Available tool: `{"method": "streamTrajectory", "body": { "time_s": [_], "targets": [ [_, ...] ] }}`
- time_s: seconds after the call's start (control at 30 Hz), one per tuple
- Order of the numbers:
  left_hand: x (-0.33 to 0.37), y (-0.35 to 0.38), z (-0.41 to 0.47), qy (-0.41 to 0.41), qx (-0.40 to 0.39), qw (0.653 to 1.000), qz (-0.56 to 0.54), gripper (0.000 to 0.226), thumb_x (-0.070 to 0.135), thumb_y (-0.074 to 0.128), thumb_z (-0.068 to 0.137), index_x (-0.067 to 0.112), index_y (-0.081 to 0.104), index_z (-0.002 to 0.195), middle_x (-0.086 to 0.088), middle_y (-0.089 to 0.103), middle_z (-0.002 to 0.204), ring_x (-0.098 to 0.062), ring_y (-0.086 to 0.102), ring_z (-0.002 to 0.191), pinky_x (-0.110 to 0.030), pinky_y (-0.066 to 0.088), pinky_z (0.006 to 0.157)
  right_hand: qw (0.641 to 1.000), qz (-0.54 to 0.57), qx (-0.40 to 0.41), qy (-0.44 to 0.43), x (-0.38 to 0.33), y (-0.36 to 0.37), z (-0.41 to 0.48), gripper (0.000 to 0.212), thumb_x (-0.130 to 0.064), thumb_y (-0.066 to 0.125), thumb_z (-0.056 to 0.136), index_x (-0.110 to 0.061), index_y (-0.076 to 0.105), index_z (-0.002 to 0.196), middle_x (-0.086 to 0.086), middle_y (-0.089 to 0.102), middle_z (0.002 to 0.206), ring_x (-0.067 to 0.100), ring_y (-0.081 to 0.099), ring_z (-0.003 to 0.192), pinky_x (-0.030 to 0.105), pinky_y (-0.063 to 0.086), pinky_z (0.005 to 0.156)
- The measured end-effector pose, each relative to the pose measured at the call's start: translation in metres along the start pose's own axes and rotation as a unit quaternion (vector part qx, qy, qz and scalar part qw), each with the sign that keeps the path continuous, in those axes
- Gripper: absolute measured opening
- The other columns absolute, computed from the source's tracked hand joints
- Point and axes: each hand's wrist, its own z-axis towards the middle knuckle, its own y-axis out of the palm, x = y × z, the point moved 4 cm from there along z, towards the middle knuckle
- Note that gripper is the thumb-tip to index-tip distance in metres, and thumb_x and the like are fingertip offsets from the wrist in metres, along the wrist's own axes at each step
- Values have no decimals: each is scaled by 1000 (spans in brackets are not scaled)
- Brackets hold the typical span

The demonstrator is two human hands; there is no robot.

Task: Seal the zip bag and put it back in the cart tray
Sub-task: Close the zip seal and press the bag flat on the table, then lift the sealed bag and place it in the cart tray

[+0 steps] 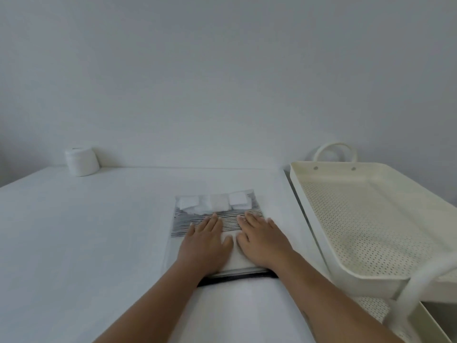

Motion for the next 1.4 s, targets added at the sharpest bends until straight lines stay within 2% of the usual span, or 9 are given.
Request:
{"method": "streamTrajectory", "body": {
  "time_s": [0.23, 0.37, 0.47, 0.6, 0.77, 0.9, 1.0, 1.13, 1.4],
  "targets": [
    [-32, -3, 2, -18, -1, 1000, 23, 81, 75, 13, 80, 38, 11, 152, 15, 6, 163, -12, 2, 150, -40, 2, 120, 995, -2, 18, 96, 32, 1, -2, 72, -62, 15, 88, -31, 10, 153, -4, 2, 164, 18, -1, 150, 51, -4, 119],
    [-43, -22, 3, -12, 35, 998, -53, 68, 62, 36, 90, 27, 32, 149, 5, 29, 159, -16, 20, 147, -39, 14, 119, 992, 56, 34, 109, 40, -7, -7, 68, -56, 25, 91, -28, 17, 153, -3, 10, 164, 17, 4, 150, 49, -1, 120],
    [-49, -38, -6, 24, 93, 988, -121, 60, 53, 52, 91, 21, 46, 141, 2, 46, 149, -17, 35, 140, -34, 24, 115, 979, 167, 89, 70, 32, -17, -14, 58, -45, 41, 95, -27, 31, 149, -3, 26, 160, 15, 19, 147, 40, 13, 120],
    [-45, -47, -24, 75, 84, 987, -117, 61, 59, 54, 86, 27, 49, 138, 8, 49, 145, -13, 36, 137, -33, 28, 114, 964, 248, 97, -5, 6, -32, -24, 51, -45, 53, 91, -28, 48, 139, -6, 46, 148, 12, 40, 136, 34, 33, 112],
    [-51, -53, -58, 74, 54, 982, -165, 55, 65, 65, 74, 39, 59, 123, 19, 54, 121, -3, 40, 125, -23, 31, 104, 974, 222, 13, -41, -28, -27, -40, 61, -62, 63, 76, -36, 55, 131, -11, 54, 140, 11, 48, 129, 32, 39, 106],
    [-58, -56, -84, 91, 20, 986, -138, 60, 64, 71, 70, 38, 59, 123, 24, 52, 115, 0, 38, 120, -19, 29, 101, 985, 139, -47, -91, -46, -19, -55, 62, -62, 67, 73, -32, 59, 128, -11, 56, 134, 11, 48, 124, 34, 41, 102],
    [-53, -59, -96, 124, 25, 987, -99, 44, 51, 68, 82, 33, 63, 122, 18, 60, 122, -5, 44, 119, -24, 36, 104, 988, 40, -4, -147, -57, -21, -66, 31, -47, 53, 91, -24, 65, 108, -7, 63, 111, 17, 55, 107, 38, 48, 84],
    [-32, -63, -105, 202, 65, 977, 12, 24, 35, 53, 92, 30, 70, 109, 12, 68, 107, -11, 58, 101, -29, 49, 83, 983, -83, 29, -160, -69, -23, -72, 26, -18, 39, 97, -13, 65, 101, 4, 62, 105, 24, 59, 97, 43, 50, 75],
    [-15, -111, -82, 149, 157, 976, -27, 14, 28, 56, 91, 26, 68, 98, 9, 69, 92, -14, 62, 85, -34, 52, 72, 984, 50, 129, -115, -62, -75, -63, 20, -15, 46, 93, -17, 63, 103, 2, 64, 100, 25, 59, 88, 38, 50, 71]
  ]
}}
